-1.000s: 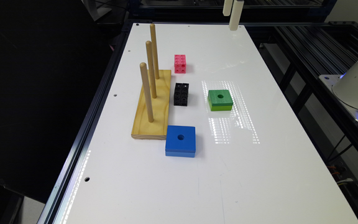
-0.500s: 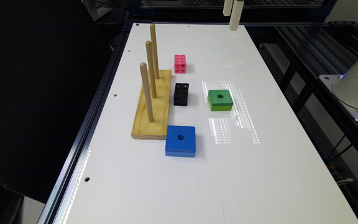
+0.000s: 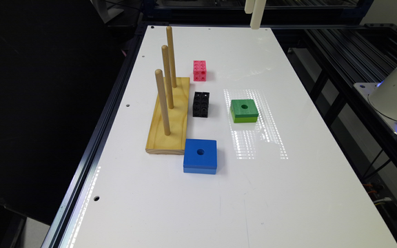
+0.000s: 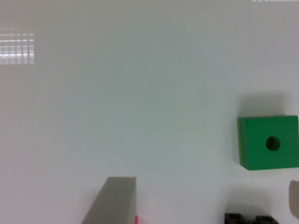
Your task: Pick up pink block.
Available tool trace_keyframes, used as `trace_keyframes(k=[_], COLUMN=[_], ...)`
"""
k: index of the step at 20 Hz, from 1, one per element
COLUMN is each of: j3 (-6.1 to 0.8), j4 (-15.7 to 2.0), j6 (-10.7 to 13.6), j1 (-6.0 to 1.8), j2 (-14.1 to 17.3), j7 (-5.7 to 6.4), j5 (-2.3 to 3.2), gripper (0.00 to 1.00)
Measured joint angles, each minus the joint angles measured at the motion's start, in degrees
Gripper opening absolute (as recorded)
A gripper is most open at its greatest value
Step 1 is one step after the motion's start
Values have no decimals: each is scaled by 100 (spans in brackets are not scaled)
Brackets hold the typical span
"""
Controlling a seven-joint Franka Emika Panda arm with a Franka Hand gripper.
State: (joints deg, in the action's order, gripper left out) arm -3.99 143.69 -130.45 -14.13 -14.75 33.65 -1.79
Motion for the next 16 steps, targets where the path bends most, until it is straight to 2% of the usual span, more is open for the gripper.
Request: trace_keyframes(k=[8, 16], j3=[0, 2], j4=[-423, -763], j6=[-27, -27], j1=[-57, -109], j2=[468, 779], j7=[-5, -13], j5=[1, 9], gripper=[100, 100])
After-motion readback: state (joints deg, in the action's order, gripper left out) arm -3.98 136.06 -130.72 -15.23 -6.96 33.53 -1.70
